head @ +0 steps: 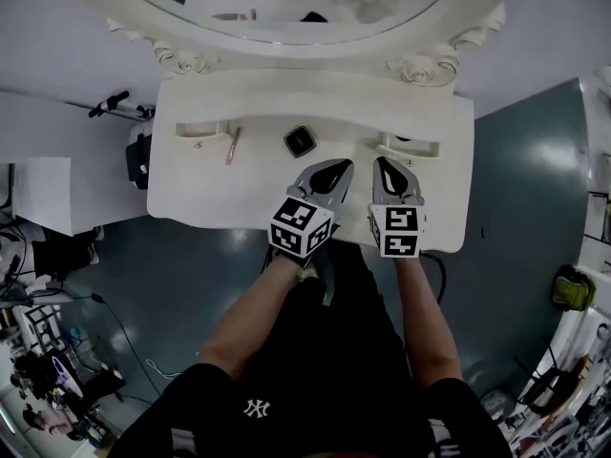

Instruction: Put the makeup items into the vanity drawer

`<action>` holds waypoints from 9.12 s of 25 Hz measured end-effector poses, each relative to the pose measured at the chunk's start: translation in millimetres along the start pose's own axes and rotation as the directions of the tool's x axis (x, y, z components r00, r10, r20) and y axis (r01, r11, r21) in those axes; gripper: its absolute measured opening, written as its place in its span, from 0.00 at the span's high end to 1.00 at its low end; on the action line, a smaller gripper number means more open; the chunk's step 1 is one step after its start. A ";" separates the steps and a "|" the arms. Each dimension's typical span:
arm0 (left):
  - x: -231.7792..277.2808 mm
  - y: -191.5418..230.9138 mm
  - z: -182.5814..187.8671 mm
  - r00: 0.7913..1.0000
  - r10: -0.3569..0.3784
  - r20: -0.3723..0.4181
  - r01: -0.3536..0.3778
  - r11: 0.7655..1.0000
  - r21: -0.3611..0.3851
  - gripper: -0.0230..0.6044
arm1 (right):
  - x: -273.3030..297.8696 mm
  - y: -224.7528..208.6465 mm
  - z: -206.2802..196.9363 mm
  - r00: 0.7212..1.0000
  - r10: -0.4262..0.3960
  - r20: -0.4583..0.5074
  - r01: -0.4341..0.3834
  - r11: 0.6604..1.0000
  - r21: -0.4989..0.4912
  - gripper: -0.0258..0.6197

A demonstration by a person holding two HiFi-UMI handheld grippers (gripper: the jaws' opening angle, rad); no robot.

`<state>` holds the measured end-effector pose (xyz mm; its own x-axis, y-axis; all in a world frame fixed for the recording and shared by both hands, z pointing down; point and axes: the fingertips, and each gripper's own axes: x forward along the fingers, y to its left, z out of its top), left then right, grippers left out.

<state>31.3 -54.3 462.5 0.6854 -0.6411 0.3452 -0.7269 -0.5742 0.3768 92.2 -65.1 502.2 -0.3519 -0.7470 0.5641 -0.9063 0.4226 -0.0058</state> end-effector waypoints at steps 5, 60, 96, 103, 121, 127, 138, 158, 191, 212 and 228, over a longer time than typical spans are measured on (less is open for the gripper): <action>-24.0 15.7 -5.0 0.999 0.051 0.012 -0.051 0.999 -0.014 0.96 | 6.7 32.1 5.5 0.998 0.059 0.004 -0.059 0.998 -0.014 0.91; -75.6 158.4 -68.9 0.946 0.321 -0.039 -0.322 0.922 -0.216 0.96 | 164.5 147.2 -56.6 0.917 0.217 -0.335 -0.269 0.956 -0.119 0.42; -47.8 75.3 -22.9 0.991 0.134 0.020 -0.132 0.987 -0.089 0.96 | 56.7 75.1 -12.6 0.983 0.126 -0.137 -0.128 0.992 -0.005 0.46; -24.0 34.3 -9.2 0.999 0.034 0.016 -0.034 0.999 -0.033 0.96 | 19.9 23.2 -15.0 0.993 0.017 -0.116 -0.013 0.999 0.039 0.46; 30.2 -15.4 -3.6 0.996 -0.082 -0.020 0.082 0.997 0.001 0.96 | -7.5 -88.7 -63.3 0.940 -0.090 -0.329 0.127 0.987 0.094 0.46; 38.4 -14.0 -2.0 0.996 -0.082 -0.022 0.082 0.997 -0.008 0.96 | -6.7 -94.7 -67.8 0.904 -0.037 -0.426 0.099 0.987 0.124 0.46; 51.1 -12.4 10.8 0.996 -0.088 -0.006 0.088 0.996 0.004 0.96 | 1.1 -99.0 -63.9 0.771 0.145 -0.620 -0.023 0.979 0.201 0.45; 77.6 -19.2 18.2 0.995 -0.102 -0.014 0.102 0.995 0.005 0.96 | 37.3 -113.1 -64.9 0.785 0.243 -0.570 -0.024 0.931 0.364 0.46; 43.8 -16.9 -0.6 0.999 -0.031 -0.026 0.031 0.999 0.017 0.96 | 28.1 -98.1 -53.8 0.912 0.122 -0.391 -0.069 0.987 0.148 0.92; 27.6 -15.9 -7.8 0.999 -0.035 -0.027 0.035 0.999 0.013 0.96 | 30.0 -95.9 -55.9 0.943 0.057 -0.328 -0.017 0.992 0.126 0.92; 27.4 -10.4 -7.1 0.999 -0.033 -0.025 0.033 0.999 0.008 0.96 | 23.6 -92.5 -68.4 0.907 0.053 -0.417 -0.020 0.996 0.084 0.92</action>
<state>58.0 -62.3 474.1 0.7100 -0.6085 0.3543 -0.7039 -0.5992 0.3814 183.7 -86.7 572.5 -0.2702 -0.4412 0.8558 -0.9154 0.3931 -0.0864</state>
